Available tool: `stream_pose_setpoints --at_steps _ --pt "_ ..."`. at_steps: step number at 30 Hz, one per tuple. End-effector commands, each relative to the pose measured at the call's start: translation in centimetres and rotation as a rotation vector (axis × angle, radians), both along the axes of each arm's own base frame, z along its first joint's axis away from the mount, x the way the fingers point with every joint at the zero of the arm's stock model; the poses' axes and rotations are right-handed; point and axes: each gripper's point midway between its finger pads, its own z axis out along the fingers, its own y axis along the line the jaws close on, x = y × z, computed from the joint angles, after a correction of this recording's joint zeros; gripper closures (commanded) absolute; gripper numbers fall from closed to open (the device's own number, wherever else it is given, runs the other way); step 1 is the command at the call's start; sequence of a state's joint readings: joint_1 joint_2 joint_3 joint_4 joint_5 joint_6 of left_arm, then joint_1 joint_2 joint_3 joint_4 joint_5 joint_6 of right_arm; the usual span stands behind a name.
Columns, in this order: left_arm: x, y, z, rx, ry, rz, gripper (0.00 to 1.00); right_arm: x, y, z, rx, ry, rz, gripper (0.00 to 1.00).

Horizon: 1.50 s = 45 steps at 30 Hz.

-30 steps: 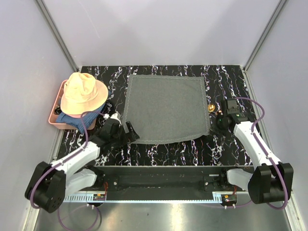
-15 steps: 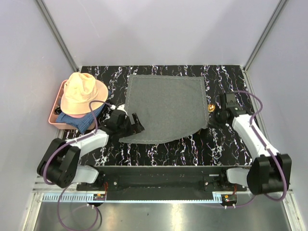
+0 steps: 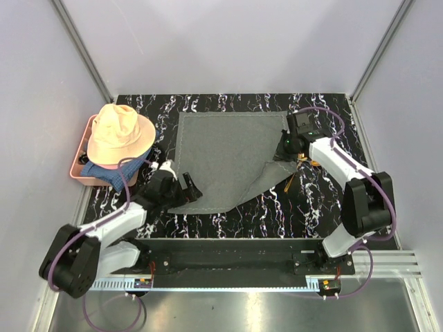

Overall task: Fold the napkin, place the utensils inside, and roll it up
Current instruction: Fold the napkin

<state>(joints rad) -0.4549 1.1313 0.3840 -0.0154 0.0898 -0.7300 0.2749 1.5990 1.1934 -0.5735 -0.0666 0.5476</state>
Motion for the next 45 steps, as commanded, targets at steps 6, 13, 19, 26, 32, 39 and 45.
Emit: stream_pose_setpoints --at_steps 6,13,19,26,32,39,45 --pt "0.8 0.2 9.5 0.011 -0.131 -0.03 0.01 4.7 6.5 2.7 0.065 -0.135 0.111 1.0" --pt "4.3 3.6 21.9 0.111 -0.373 -0.055 0.01 8.9 13.6 3.0 0.14 -0.182 0.204 1.0" --pt "6.9 7.6 25.3 0.275 -0.462 0.026 0.01 12.9 20.5 3.3 0.235 -0.24 0.269 1.0" --pt "8.3 8.3 23.1 0.305 -0.412 0.035 0.01 16.7 27.3 0.8 0.343 -0.272 0.35 1.0" --pt "9.5 9.2 21.5 0.321 -0.393 0.061 0.01 18.8 32.1 2.0 0.478 -0.361 0.377 1.0" --pt "10.2 9.8 19.7 0.326 -0.355 0.076 0.01 20.6 33.3 1.6 0.547 -0.452 0.321 1.0" --pt "10.4 10.2 18.8 0.33 -0.334 0.084 0.01 22.1 34.8 3.7 0.726 -0.535 0.261 1.0"
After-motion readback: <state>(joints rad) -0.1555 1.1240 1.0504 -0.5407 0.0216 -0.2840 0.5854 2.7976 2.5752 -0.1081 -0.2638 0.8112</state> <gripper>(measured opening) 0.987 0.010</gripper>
